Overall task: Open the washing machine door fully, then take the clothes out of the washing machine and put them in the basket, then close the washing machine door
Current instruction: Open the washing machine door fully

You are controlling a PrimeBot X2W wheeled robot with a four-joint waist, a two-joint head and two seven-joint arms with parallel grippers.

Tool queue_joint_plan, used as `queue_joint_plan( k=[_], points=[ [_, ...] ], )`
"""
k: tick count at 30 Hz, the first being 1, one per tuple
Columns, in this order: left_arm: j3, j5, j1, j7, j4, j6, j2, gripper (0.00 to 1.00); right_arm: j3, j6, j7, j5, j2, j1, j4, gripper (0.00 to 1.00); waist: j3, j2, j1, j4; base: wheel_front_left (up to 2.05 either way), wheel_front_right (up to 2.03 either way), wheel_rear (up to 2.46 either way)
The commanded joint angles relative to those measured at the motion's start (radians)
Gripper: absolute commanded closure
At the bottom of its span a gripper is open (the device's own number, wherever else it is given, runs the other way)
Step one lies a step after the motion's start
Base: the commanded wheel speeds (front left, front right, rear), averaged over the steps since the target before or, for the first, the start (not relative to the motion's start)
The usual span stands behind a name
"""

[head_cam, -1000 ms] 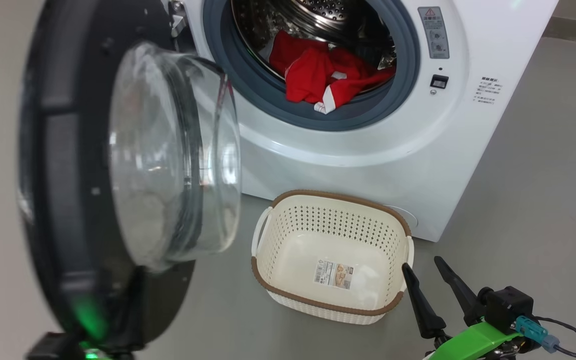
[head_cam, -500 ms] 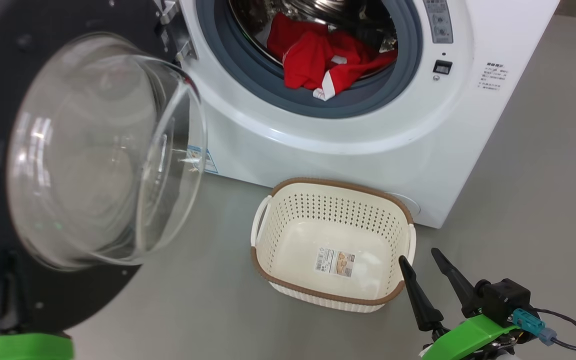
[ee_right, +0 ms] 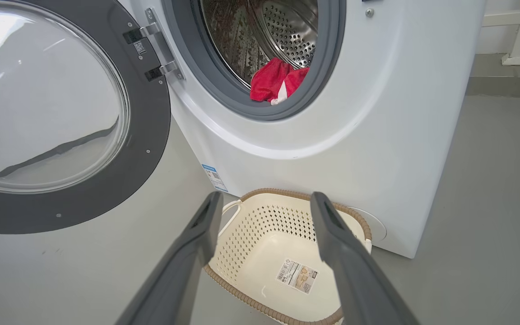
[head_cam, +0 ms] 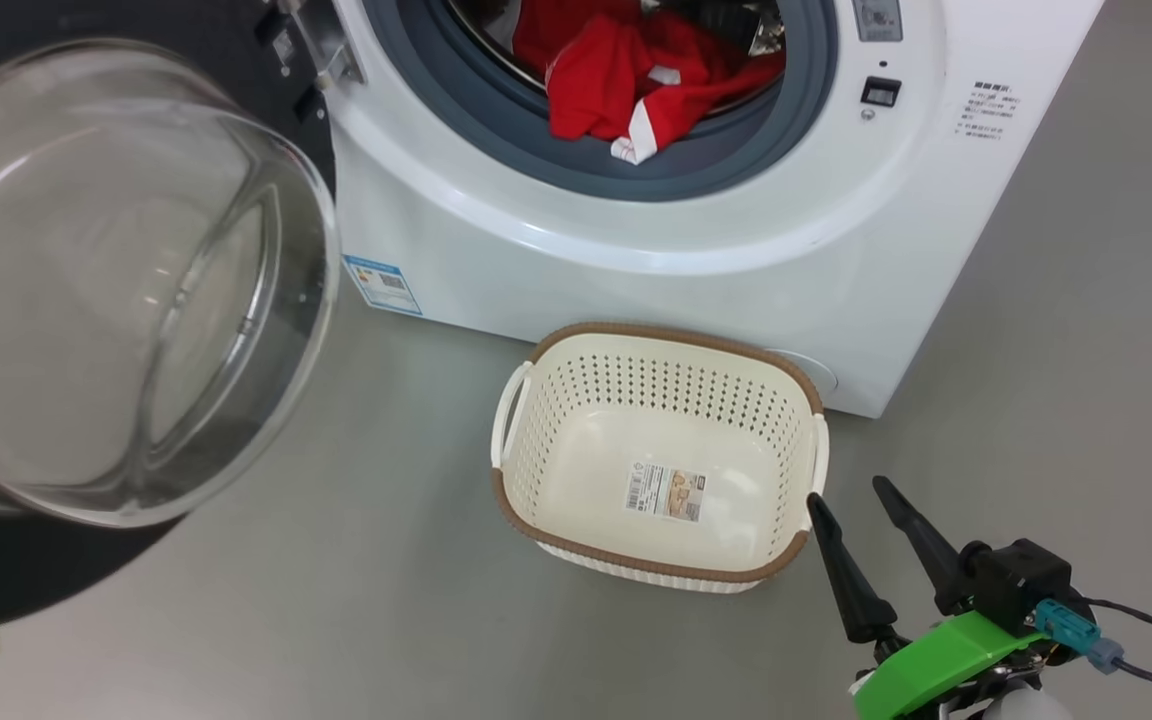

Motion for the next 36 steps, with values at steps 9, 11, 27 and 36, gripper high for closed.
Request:
queue_joint_plan(
  k=[9,11,27,36],
  points=[
    [0.064,0.023,-0.106,-0.005,0.096,0.002,0.134,1.00,0.019,0.008,-0.009,-0.020,-0.015,-0.045,-0.030,0.00,0.032,0.0000,0.0000,-0.004,0.00,0.00,0.00],
    [0.069,0.035,-0.113,-0.005,0.116,0.002,0.142,1.00,0.021,0.008,-0.009,-0.020,-0.016,-0.044,-0.029,0.00,0.031,0.0000,0.0000,-0.006,0.00,0.00,0.00],
    [-0.005,-0.018,-0.028,-0.005,0.083,0.002,0.110,1.00,0.013,0.008,-0.009,-0.005,-0.005,-0.014,-0.021,0.00,-0.036,0.0000,0.0000,-0.011,0.00,0.00,0.00],
    [-0.050,-0.044,0.082,-0.005,-0.024,0.002,0.044,1.00,0.003,0.008,-0.009,0.006,-0.001,0.004,-0.023,0.00,-0.070,0.0000,0.0000,-0.016,0.00,0.00,0.00]
  ],
)
